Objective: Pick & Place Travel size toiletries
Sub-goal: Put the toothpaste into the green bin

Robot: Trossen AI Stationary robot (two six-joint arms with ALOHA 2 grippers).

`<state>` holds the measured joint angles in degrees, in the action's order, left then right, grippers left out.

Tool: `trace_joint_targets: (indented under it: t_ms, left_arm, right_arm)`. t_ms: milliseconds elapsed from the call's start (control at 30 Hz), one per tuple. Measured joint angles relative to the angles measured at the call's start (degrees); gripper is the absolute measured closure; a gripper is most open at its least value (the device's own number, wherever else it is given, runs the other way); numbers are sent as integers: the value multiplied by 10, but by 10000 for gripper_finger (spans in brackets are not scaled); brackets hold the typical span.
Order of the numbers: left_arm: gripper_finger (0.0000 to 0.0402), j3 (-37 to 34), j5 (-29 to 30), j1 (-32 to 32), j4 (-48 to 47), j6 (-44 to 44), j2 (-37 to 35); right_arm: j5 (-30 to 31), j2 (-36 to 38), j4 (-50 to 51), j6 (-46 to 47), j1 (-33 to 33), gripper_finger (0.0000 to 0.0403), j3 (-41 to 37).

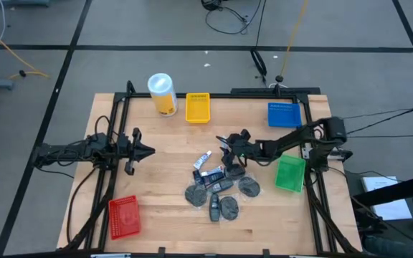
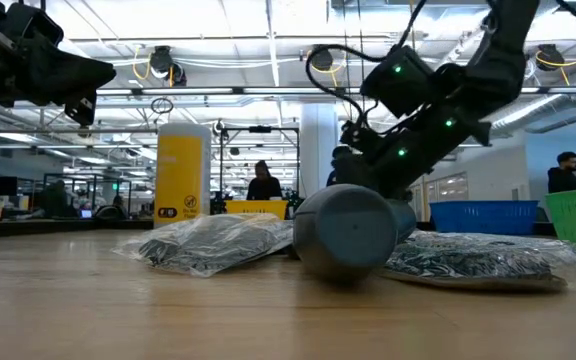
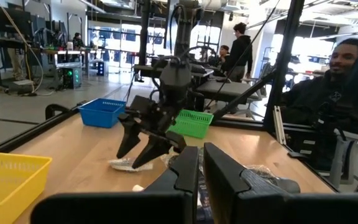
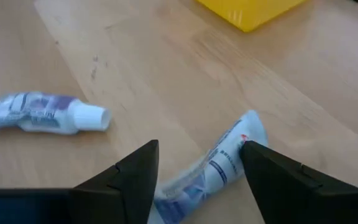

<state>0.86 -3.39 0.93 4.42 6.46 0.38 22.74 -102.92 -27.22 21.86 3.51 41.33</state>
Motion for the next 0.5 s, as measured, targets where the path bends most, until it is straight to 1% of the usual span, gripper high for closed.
trace_joint_targets:
  t_ms: [100, 233, 367, 500]
  left_arm:
    - [378, 0, 4, 0, -3, 0, 0]
    - [378, 0, 4, 0, -4, 1, 0]
    - [378, 0, 4, 0, -4, 2, 0]
    - [378, 0, 4, 0, -4, 3, 0]
  right_arm:
    - [-18, -22, -1, -2, 4, 205, 14]
    - [-30, -22, 28, -24, 2, 241, 21]
    - [-35, 0, 61, -57, -6, 290, 20]
    - [-37, 31, 99, -90, -16, 348, 18]
